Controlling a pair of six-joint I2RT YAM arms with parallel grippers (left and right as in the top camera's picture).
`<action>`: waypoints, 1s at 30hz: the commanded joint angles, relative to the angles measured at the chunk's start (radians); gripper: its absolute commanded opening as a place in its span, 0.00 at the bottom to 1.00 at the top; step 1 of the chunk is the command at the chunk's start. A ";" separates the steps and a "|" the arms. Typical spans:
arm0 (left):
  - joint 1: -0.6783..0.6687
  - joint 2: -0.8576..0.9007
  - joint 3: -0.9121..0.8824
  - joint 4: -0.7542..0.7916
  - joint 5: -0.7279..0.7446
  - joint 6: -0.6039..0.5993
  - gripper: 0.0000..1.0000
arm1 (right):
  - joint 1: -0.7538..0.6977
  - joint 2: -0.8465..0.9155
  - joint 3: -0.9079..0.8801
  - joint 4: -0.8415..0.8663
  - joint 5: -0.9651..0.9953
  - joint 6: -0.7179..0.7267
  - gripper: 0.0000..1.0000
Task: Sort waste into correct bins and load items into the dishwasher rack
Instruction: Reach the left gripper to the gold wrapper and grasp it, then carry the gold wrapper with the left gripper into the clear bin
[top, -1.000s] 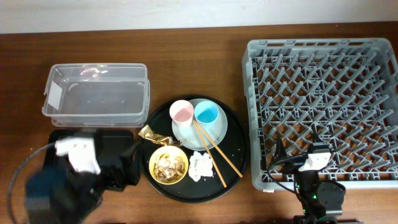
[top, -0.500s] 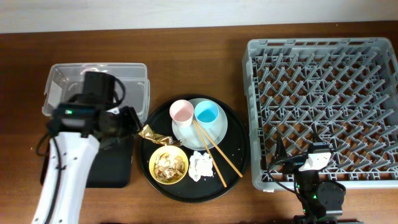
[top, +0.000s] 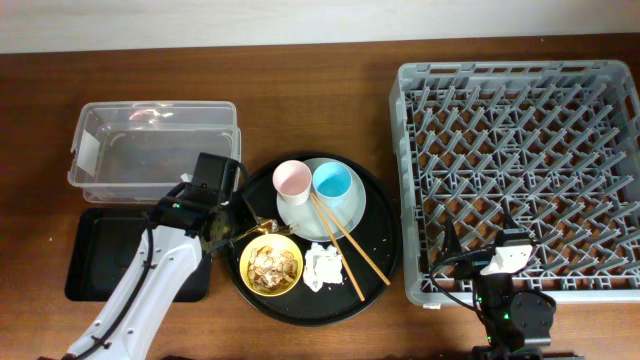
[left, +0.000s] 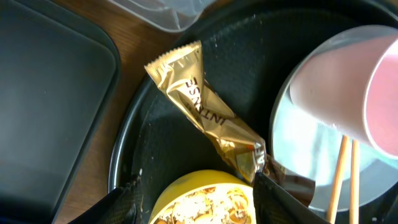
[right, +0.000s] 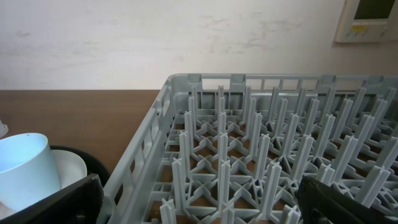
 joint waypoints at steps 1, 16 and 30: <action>-0.003 0.001 -0.022 0.017 -0.033 -0.159 0.56 | -0.006 -0.006 -0.005 -0.005 0.002 0.006 0.98; -0.003 0.216 -0.150 0.315 0.023 -0.288 0.49 | -0.006 -0.006 -0.005 -0.005 0.002 0.006 0.98; -0.002 0.045 -0.149 0.304 0.021 -0.257 0.01 | -0.006 -0.006 -0.005 -0.005 0.002 0.006 0.98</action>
